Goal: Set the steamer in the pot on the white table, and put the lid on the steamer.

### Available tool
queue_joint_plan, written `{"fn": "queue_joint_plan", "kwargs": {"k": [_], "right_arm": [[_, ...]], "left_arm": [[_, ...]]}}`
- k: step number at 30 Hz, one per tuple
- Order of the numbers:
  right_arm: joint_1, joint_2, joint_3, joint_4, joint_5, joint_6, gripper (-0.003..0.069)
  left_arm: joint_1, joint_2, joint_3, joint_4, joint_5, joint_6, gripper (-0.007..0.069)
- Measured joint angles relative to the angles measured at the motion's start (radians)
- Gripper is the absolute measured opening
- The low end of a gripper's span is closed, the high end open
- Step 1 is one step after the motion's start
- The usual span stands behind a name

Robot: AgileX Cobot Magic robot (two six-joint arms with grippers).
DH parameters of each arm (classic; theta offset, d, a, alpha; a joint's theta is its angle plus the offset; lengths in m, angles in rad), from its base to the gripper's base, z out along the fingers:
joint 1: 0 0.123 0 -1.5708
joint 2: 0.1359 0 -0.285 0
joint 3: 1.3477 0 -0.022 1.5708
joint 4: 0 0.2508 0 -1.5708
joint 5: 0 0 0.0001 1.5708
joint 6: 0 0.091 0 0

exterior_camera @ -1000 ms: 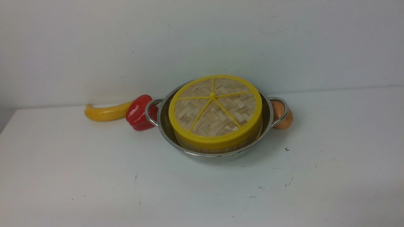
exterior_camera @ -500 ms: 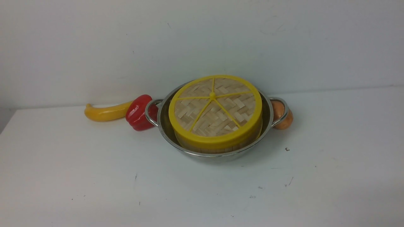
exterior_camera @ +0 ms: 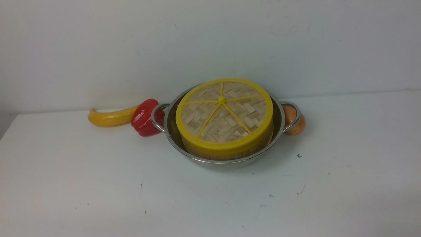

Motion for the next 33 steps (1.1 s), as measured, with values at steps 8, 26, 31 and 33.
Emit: {"fn": "queue_joint_plan", "kwargs": {"k": [8,26,31,33], "right_arm": [[0.0,0.0,0.0,0.006,0.0,0.005,0.0243],[0.0,0.0,0.0,0.006,0.0,0.012,0.0243],[0.0,0.0,0.0,0.006,0.0,0.012,0.0243],[0.0,0.0,0.0,0.006,0.0,0.012,0.0243]], "left_arm": [[0.0,0.0,0.0,0.0,0.0,0.0,0.0241],[0.0,0.0,0.0,0.0,0.0,0.0,0.0241],[0.0,0.0,0.0,0.0,0.0,0.0,0.0241],[0.0,0.0,0.0,0.0,0.0,0.0,0.0241]]}}
